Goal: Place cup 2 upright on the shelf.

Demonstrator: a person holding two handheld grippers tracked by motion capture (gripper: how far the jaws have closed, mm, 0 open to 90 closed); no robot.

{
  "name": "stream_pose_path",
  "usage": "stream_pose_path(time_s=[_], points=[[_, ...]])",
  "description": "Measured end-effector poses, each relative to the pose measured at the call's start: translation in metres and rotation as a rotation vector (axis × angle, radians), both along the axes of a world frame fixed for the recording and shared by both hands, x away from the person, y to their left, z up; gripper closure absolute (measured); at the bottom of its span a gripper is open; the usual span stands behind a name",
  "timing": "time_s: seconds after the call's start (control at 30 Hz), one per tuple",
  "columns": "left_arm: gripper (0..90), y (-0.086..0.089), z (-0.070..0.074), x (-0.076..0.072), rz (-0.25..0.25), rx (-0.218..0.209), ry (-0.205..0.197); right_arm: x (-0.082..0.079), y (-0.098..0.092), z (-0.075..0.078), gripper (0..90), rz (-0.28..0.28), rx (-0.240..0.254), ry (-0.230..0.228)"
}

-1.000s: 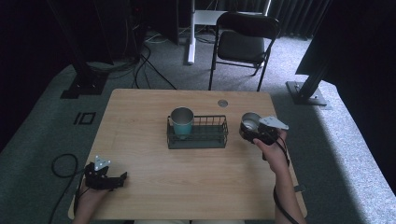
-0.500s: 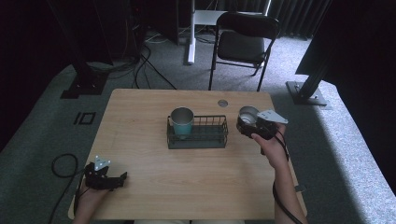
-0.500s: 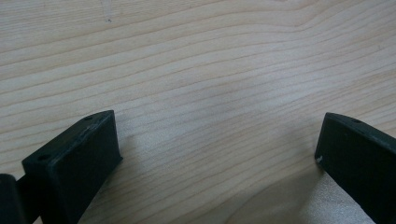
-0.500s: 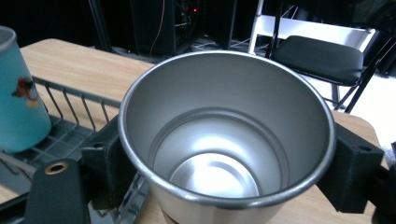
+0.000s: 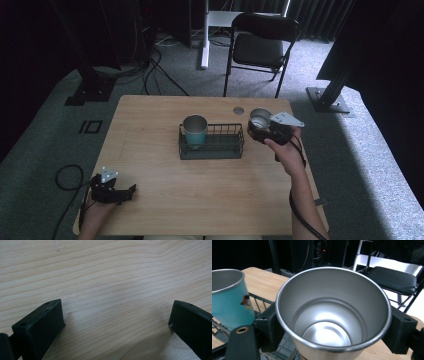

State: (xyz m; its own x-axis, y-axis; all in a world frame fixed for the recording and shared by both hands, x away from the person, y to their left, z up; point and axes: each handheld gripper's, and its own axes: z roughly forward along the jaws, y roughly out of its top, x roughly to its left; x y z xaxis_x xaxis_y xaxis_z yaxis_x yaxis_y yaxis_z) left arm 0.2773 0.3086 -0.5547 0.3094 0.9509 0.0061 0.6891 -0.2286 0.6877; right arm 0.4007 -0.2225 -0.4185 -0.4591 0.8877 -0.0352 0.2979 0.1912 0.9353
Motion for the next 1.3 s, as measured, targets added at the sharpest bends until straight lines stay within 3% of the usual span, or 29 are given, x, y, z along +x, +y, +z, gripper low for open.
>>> stream_pose_path(time_s=[0.63,0.93,1.3], points=[[0.4,0.000,0.000,0.000,0.000,0.000,0.000,0.006,0.039,0.006,18.0,0.086,0.003,-0.003],[0.4,0.000,0.000,0.000,0.000,0.001,0.000,0.010,0.058,0.001,18.0,0.125,-0.006,-0.001],[0.4,0.000,0.000,0.000,0.000,0.000,0.000,0.016,0.074,-0.010,18.0,0.130,-0.011,0.014]])
